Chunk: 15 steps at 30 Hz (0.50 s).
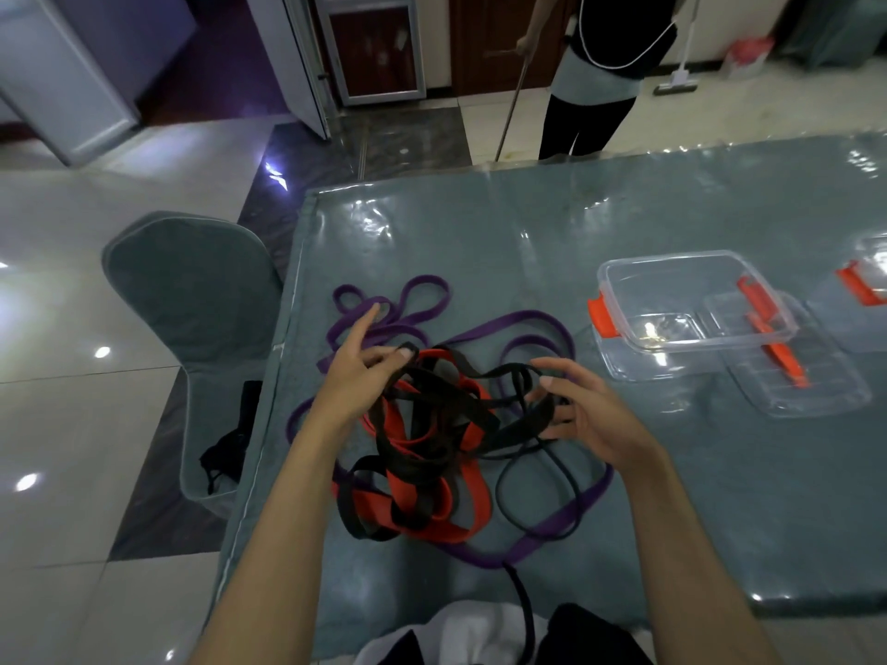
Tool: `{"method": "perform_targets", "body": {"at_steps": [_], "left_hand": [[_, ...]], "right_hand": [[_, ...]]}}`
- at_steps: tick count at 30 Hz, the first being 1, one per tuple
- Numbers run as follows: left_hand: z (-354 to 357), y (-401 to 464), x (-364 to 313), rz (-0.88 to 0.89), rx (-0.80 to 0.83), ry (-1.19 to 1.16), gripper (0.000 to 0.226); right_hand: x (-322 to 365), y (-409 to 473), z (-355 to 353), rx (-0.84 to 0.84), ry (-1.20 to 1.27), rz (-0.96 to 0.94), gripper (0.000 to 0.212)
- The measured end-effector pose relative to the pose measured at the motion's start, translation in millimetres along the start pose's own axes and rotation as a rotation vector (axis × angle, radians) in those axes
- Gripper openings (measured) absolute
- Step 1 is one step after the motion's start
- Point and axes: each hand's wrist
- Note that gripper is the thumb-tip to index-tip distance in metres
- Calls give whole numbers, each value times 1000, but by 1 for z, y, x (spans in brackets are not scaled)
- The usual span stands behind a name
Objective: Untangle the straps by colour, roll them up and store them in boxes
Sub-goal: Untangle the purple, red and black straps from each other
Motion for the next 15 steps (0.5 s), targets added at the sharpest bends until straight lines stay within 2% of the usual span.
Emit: {"method": "perform_targets", "body": {"at_steps": [2, 3, 9, 15], "left_hand": [[1, 0, -7, -64, -4, -112, 41], [1, 0, -11, -78, 1, -141, 38], [-12, 0, -14, 11, 107, -204, 60], [-15, 6, -10, 15, 149, -124, 56]], "right_hand": [[1, -1, 1, 4, -6, -12, 30], [2, -1, 1, 4, -8, -17, 29], [4, 1, -1, -27, 2, -33, 28], [8, 7, -3, -48, 15, -32, 27]]}}
Point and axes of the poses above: each hand's wrist, its own y-axis towards the middle knuckle, its own z-axis out of the palm, x = y × z, and after that the axes turned 1 degree about -z, right-handed
